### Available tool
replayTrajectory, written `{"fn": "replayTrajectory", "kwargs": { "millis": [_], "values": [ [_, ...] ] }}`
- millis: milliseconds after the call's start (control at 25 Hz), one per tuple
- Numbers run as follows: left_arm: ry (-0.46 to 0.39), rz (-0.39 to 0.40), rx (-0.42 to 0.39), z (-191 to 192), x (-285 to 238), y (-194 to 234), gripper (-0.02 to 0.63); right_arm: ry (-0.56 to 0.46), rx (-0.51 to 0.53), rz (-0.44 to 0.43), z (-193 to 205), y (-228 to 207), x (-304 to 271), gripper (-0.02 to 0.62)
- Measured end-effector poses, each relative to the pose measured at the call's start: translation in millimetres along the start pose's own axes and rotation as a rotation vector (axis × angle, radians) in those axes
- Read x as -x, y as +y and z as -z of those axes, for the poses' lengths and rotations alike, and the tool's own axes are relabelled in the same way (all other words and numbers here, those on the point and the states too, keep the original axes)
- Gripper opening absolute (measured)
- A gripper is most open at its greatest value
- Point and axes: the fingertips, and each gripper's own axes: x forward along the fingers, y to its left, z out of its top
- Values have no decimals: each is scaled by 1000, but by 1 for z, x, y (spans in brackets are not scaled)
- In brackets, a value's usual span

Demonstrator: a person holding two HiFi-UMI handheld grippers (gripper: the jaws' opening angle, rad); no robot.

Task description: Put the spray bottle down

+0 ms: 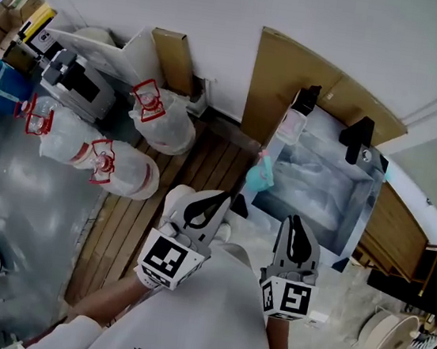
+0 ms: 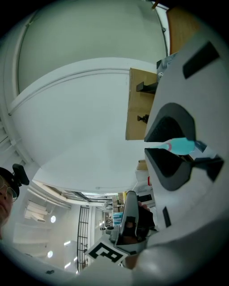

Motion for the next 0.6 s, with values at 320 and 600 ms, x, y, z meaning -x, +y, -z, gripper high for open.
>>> {"fn": "replayTrajectory", "kwargs": {
  "millis": [320, 600],
  "values": [
    [18, 11, -15, 8, 7, -8, 5, 3, -5, 9, 13, 2, 9, 23],
    [21, 18, -17, 10, 7, -14, 5, -8, -22, 9, 13, 2, 12, 20]
  ]
}}
